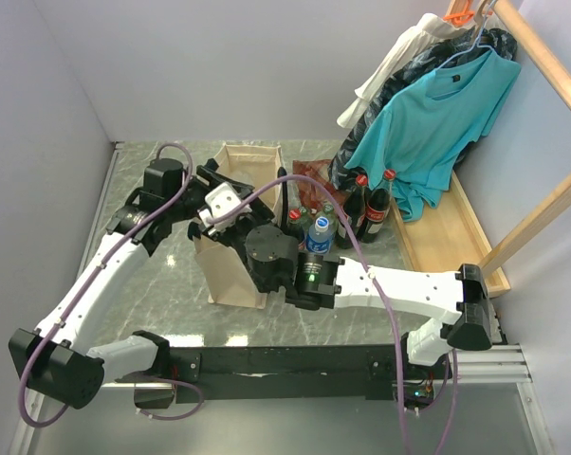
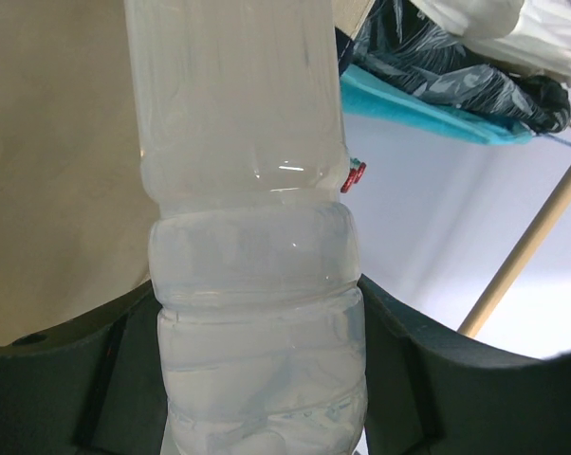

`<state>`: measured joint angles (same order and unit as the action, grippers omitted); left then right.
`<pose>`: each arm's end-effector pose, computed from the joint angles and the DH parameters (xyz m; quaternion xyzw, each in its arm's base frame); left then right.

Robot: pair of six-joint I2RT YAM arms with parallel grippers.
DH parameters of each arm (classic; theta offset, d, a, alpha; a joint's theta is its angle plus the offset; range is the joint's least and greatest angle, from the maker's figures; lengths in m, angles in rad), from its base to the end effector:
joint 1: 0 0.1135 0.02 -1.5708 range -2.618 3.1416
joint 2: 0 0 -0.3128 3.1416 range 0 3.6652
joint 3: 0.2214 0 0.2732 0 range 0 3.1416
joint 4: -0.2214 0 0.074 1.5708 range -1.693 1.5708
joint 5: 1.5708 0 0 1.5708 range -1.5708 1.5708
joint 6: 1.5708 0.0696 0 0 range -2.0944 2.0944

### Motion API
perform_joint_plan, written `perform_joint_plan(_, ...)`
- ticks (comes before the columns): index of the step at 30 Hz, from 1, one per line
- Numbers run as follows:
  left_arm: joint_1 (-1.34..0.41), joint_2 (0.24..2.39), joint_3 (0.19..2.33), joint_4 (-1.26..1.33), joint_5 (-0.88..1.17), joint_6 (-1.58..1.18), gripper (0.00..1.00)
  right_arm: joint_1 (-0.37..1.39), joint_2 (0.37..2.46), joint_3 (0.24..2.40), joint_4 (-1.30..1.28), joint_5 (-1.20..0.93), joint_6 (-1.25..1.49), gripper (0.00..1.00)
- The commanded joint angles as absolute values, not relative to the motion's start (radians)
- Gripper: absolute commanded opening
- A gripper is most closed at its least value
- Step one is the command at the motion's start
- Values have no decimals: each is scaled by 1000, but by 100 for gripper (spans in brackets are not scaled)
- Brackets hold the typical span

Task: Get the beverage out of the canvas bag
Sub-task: Take out the drink from the canvas bag.

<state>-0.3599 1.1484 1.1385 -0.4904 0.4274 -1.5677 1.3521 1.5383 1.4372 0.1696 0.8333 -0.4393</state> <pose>0.2513 -0.1254 0.3903 -0.3883 0.7533 -0.5135 0.1345 0.1374 0.3808 0.4672 -0.3023 0.6210 0.0466 0.7217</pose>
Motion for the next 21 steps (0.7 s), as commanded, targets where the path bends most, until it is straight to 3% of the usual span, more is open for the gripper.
perform_joint_plan(1, -364, 1127, 1249, -428, 400, -1626, 1, 1347, 1558, 1557, -44, 827, -296, 66)
perform_joint_plan(16, -364, 1161, 1203, -387, 410, -1812, 1, 1322, 1724, 2218, -741, 686, -2, 64)
perform_joint_plan(21, -364, 1163, 1170, -356, 416, -1893, 1, 1318, 1736, 2264, -848, 664, 81, 65)
